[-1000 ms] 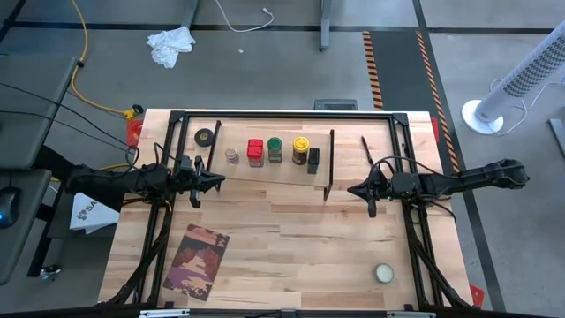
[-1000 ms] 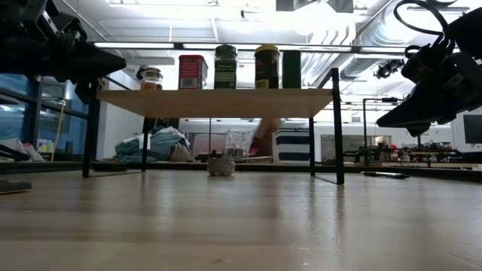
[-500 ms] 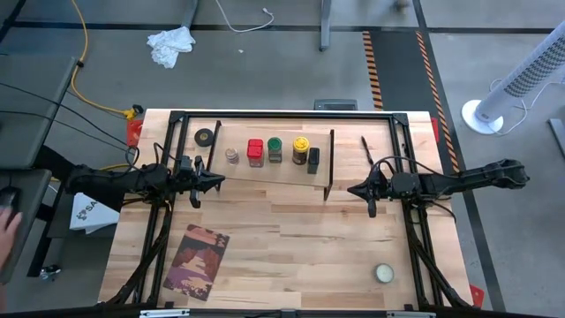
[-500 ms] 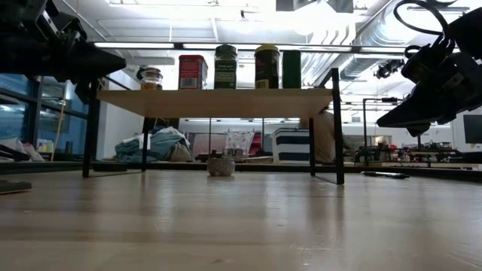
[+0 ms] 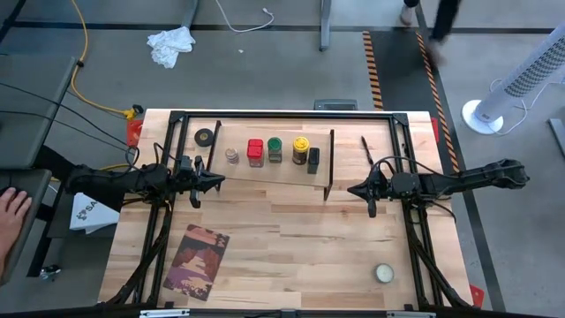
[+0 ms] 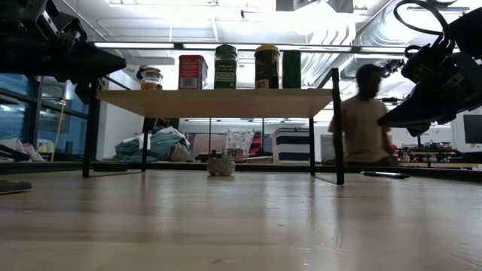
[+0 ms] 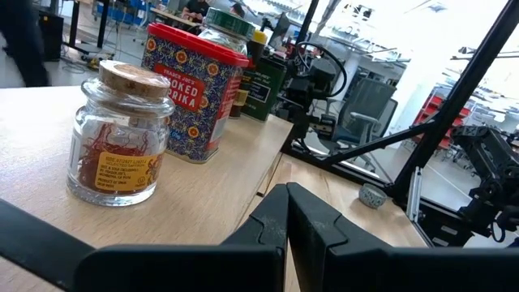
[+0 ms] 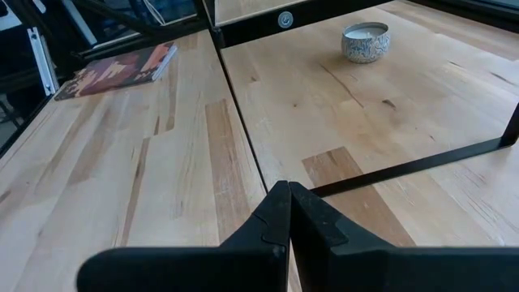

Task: Shelf spices
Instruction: Return to Home Position

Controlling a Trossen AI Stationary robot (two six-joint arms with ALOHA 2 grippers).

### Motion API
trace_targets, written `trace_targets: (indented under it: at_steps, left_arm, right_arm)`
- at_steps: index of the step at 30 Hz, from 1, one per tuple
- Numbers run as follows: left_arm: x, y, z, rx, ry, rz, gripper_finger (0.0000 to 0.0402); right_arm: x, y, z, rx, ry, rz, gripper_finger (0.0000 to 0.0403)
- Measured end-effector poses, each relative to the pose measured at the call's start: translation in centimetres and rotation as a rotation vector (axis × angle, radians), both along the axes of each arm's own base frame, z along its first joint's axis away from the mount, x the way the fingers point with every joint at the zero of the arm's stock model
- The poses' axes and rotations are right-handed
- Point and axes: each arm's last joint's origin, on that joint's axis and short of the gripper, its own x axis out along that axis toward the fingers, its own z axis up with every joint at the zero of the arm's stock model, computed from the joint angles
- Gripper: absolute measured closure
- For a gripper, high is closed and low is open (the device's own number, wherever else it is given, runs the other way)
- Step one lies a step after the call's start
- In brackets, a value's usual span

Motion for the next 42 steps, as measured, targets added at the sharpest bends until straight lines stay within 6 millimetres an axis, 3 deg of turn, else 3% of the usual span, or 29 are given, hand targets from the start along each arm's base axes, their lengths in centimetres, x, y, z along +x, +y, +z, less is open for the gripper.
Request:
trace_targets:
  at_steps: [42]
  left_arm:
    - [0.00,0.00,0.00,0.000,0.000,0.000,0.0400]
  right_arm:
    - [0.00,0.00,0.01,0.000,-0.001,0.000,0.0402]
